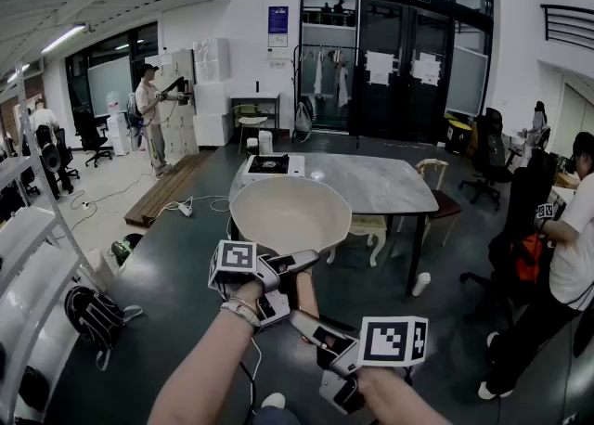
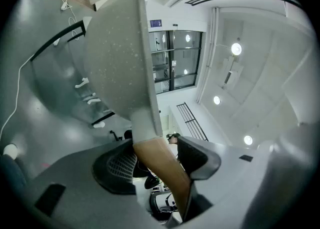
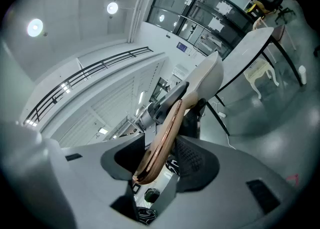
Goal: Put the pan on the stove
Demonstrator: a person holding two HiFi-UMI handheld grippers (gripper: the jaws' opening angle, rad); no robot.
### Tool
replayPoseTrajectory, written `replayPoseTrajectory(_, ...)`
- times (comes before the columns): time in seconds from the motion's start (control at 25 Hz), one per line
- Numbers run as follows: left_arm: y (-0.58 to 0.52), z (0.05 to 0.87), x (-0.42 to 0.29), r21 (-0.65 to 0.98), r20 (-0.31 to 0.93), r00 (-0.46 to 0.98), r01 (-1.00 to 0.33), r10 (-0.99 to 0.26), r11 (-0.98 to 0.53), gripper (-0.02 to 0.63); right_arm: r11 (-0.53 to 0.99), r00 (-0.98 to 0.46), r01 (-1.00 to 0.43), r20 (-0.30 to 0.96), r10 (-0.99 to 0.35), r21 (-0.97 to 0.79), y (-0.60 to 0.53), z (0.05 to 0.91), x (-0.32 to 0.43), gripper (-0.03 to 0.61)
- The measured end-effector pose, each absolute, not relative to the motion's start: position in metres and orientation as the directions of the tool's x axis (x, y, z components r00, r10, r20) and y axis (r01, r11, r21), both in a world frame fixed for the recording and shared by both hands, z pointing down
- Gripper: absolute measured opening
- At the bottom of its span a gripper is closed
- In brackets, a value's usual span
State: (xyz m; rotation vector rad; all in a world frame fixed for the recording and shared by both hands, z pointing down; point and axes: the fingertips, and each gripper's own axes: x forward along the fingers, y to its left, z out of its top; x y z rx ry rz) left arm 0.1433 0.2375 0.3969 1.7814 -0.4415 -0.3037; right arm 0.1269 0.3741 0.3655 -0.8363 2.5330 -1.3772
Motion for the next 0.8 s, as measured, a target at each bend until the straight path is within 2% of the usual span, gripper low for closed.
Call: replayPoseTrajectory(0.8,0.148,0.404,0.121,0.976,0.005,0.892,-0.103,-0.453,-0.193,0.256,0.421,-0.839,-0.401,0.142,-0.525,-0.813,0.281,0.374,0.101,0.204)
